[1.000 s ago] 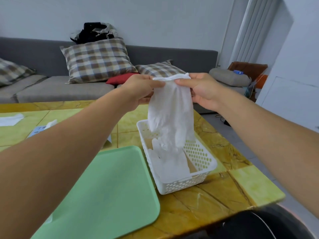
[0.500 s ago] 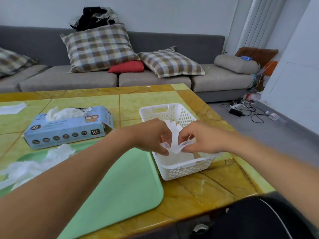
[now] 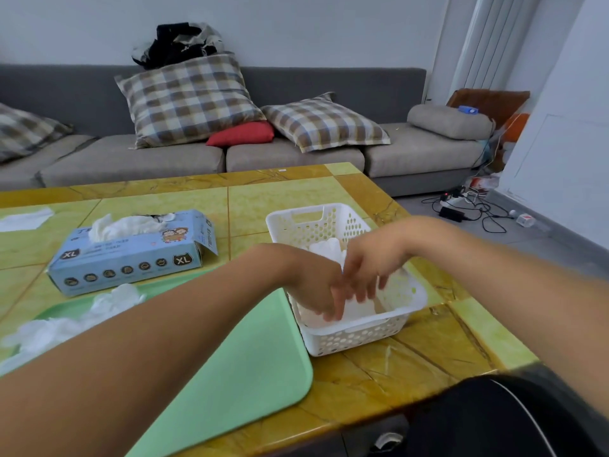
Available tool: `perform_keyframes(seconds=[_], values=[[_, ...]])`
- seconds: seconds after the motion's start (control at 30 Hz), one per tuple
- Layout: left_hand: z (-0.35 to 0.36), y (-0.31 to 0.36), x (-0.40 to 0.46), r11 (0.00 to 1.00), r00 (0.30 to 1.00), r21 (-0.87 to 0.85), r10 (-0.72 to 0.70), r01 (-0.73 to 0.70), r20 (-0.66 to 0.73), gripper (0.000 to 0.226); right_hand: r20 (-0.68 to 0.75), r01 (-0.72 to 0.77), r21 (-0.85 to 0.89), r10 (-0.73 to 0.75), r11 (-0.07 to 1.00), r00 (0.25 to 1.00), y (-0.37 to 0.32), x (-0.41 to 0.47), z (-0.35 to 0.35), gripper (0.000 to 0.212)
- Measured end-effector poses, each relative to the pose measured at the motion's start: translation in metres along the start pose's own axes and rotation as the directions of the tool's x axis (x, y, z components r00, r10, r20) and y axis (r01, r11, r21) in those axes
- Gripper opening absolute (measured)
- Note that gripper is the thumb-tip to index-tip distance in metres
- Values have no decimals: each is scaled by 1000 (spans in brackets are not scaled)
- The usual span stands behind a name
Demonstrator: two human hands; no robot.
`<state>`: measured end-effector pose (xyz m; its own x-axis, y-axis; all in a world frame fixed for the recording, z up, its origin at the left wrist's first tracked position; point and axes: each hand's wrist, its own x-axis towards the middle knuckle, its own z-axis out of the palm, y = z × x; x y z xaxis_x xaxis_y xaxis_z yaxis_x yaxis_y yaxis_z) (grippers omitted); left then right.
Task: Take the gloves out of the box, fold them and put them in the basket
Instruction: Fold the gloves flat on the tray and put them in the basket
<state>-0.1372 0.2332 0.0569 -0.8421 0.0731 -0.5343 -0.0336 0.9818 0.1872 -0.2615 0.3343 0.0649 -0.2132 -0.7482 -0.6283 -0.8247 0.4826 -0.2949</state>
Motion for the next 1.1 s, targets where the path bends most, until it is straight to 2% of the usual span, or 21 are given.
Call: perform_keyframes(seconds=[0.03, 0.1, 0.17, 0.2, 0.23, 0.3, 0.37, 0.43, 0.5, 0.57, 0.63, 0.7, 0.77, 0.8, 0.87, 0.9, 0.97, 1.03, 1.1], values=[[-4, -4, 2, 1000, 998, -15, -8, 7, -63, 18, -148, 36, -9, -37, 999, 988, -1, 5, -5, 14], [-9, -14, 9, 998, 968, -16, -67, 65, -241, 16, -397, 79, -25, -83, 997, 914, -8, 20, -9, 23], [-8, -21, 21, 985, 903, 4, -159, 175, -399, 22, -418, 27, -3, -26, 1000, 908, -12, 37, -4, 17], [-5, -20, 25, 974, 886, -4, -209, 228, -413, 27, -383, -22, 7, 23, 1000, 923, -14, 46, 0, 26], [-1, -17, 30, 961, 890, -3, -256, 275, -377, 39, -338, -79, 7, 77, 997, 938, -13, 54, 3, 37], [6, -8, 38, 942, 919, 45, -313, 332, -239, 64, -277, -197, -53, 175, 979, 945, -11, 64, 6, 44], [11, 0, 45, 932, 930, 117, -318, 342, -181, 71, -266, -293, -155, 245, 944, 932, -10, 66, 7, 45], [11, 4, 48, 931, 934, 130, -320, 341, -157, 71, -283, -323, -187, 264, 928, 922, -7, 67, 7, 43], [11, 3, 50, 924, 927, 107, -353, 366, -127, 70, -346, -281, -199, 201, 939, 917, -5, 66, 5, 41], [11, 0, 49, 912, 918, 105, -390, 396, -72, 70, -378, -201, -275, 86, 940, 922, -2, 70, 5, 50], [14, -7, 53, 902, 910, 127, -414, 413, -16, 71, -301, -122, -282, 33, 952, 953, -5, 70, 10, 62], [16, -13, 58, 903, 905, 116, -422, 413, 62, 70, -211, -43, -218, -4, 975, 978, -10, 67, 17, 67], [15, -15, 57, 909, 912, 142, -404, 391, 73, 66, -208, 21, -149, -52, 989, 977, -13, 63, 20, 74], [12, -15, 52, 914, 923, 160, -383, 373, 35, 68, -215, 27, -130, -55, 991, 975, -15, 58, 19, 77], [2, -16, 33, 945, 954, 155, -271, 289, -126, 70, -218, -36, -85, 17, 996, 976, -21, 46, 12, 77], [-4, -18, 21, 964, 951, 116, -210, 240, -227, 67, -241, -73, -66, 55, 995, 969, -25, 38, 6, 72], [-15, -29, -14, 987, 907, 40, -130, 159, -400, 45, -386, -102, -85, 61, 991, 921, -36, 24, -6, 59], [-16, -56, -61, 990, 825, -37, -135, 137, -549, 27, -596, -50, -97, -18, 994, 803, -59, 15, -16, 47], [0, -94, -111, 976, 732, -114, -213, 184, -647, 18, -736, 147, -110, -181, 983, 652, -98, 18, -12, 25]])
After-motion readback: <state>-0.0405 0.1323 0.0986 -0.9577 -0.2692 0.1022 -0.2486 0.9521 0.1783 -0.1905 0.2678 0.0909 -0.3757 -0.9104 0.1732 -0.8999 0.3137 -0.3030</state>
